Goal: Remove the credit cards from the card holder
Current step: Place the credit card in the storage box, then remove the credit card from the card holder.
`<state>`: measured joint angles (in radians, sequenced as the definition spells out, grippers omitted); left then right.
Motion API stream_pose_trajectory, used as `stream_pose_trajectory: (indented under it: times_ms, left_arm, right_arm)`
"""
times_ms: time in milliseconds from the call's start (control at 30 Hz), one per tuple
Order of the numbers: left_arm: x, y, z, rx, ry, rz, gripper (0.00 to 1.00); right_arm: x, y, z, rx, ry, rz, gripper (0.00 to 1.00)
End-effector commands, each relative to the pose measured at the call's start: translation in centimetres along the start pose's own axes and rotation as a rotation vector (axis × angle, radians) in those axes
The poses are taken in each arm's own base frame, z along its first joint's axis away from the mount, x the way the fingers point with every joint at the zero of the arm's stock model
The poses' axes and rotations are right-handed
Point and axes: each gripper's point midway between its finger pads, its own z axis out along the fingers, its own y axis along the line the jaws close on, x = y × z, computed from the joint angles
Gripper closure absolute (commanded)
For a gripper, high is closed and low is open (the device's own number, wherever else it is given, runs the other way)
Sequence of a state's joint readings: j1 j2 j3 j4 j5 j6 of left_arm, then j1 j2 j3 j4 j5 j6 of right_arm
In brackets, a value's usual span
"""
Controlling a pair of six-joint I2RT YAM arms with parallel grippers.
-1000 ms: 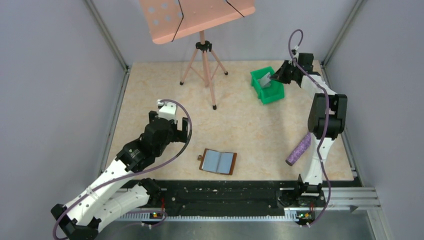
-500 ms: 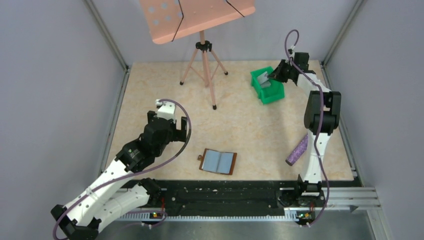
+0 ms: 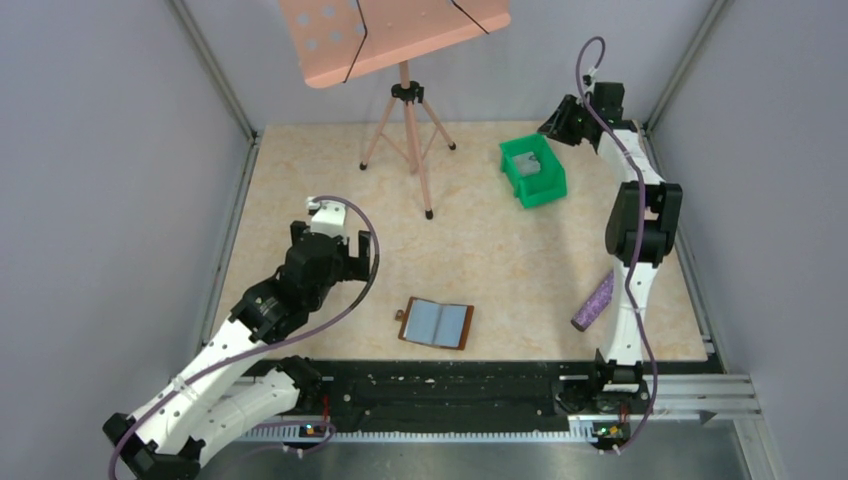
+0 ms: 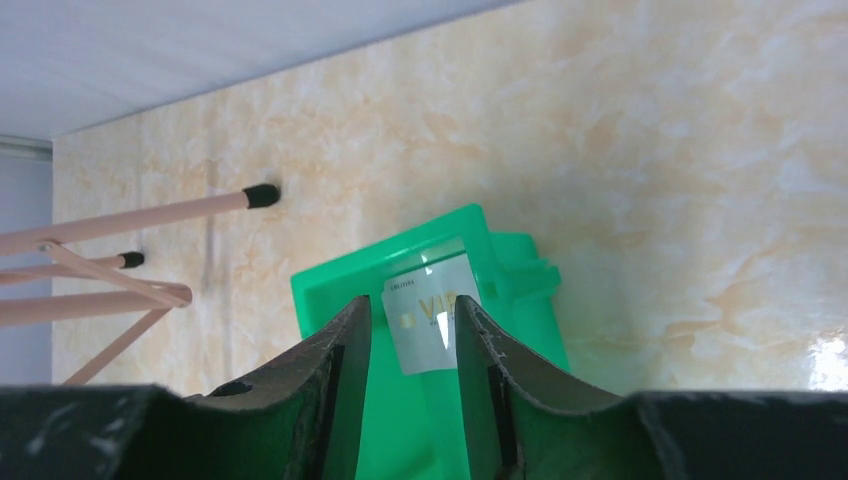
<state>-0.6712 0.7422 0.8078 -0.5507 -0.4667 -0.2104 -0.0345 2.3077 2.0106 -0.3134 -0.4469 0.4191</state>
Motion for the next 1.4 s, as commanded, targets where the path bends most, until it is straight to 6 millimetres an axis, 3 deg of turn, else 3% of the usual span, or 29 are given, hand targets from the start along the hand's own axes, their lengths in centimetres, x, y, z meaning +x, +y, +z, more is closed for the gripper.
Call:
stream_pose_trajectory:
  times_ms: [0, 167, 233, 267, 367, 433, 567, 700, 800, 933, 1100, 1267, 1367]
  left_arm:
    - [-1.1, 0.0, 0.0, 0.013, -0.026, -0.034, 0.01]
    - [-0.9, -0.2, 0.1, 0.021, -0.016, -0.031, 0.01]
    - [-0.9, -0.5, 0.2, 0.034, -0.014, -0.030, 0.01]
    - [-1.0, -0.8, 0.4, 0.043, -0.009, -0.028, 0.01]
    - [-0.9, -1.8, 0.8, 0.071, 0.034, -0.047, 0.02]
    - [-0.8, -2.9, 1.0, 0.114, 0.071, -0.069, 0.02]
    - [-1.4, -5.4, 0.9, 0.227, 0.105, -0.131, 0.02]
    - [-2.0, -6.8, 0.4, 0.293, 0.110, -0.196, 0.02]
    - [-1.7, -8.2, -0.4, 0.374, 0.129, -0.259, 0.03]
    - [-0.1, -9.2, -0.4, 0.409, 0.180, -0.338, 0.03]
    - [3.1, -10.0, 0.1, 0.426, 0.265, -0.387, 0.03]
    - [5.8, -11.1, 0.6, 0.458, 0.353, -0.408, 0.03]
    - [6.9, -11.3, 1.0, 0.443, 0.396, -0.418, 0.03]
  right_arm:
    - [-2.4, 1.0, -0.8, 0.031, -0.036, -0.046, 0.62]
    - [-3.4, 2.7, -2.9, 0.047, -0.052, -0.053, 0.61]
    - [-2.6, 2.9, -3.7, 0.078, -0.047, -0.060, 0.62]
    - [-1.2, 4.5, -3.6, 0.073, -0.026, -0.079, 0.62]
    - [1.0, 5.4, -4.7, 0.134, -0.006, -0.050, 0.62]
    - [2.4, 7.3, -6.2, 0.128, -0.011, -0.054, 0.64]
    - [7.3, 10.4, -8.0, 0.124, -0.026, -0.119, 0.63]
    - [12.5, 13.4, -10.3, 0.027, 0.024, -0.061, 0.62]
    - [17.4, 15.1, -12.8, -0.029, 0.095, -0.046, 0.60]
    - [23.2, 17.2, -16.9, -0.101, 0.160, -0.042, 0.57]
    - [29.8, 17.8, -20.4, -0.168, 0.241, -0.008, 0.50]
    - [35.1, 18.7, -22.8, -0.277, 0.300, 0.061, 0.48]
    - [37.3, 19.8, -24.2, -0.339, 0.327, 0.056, 0.52]
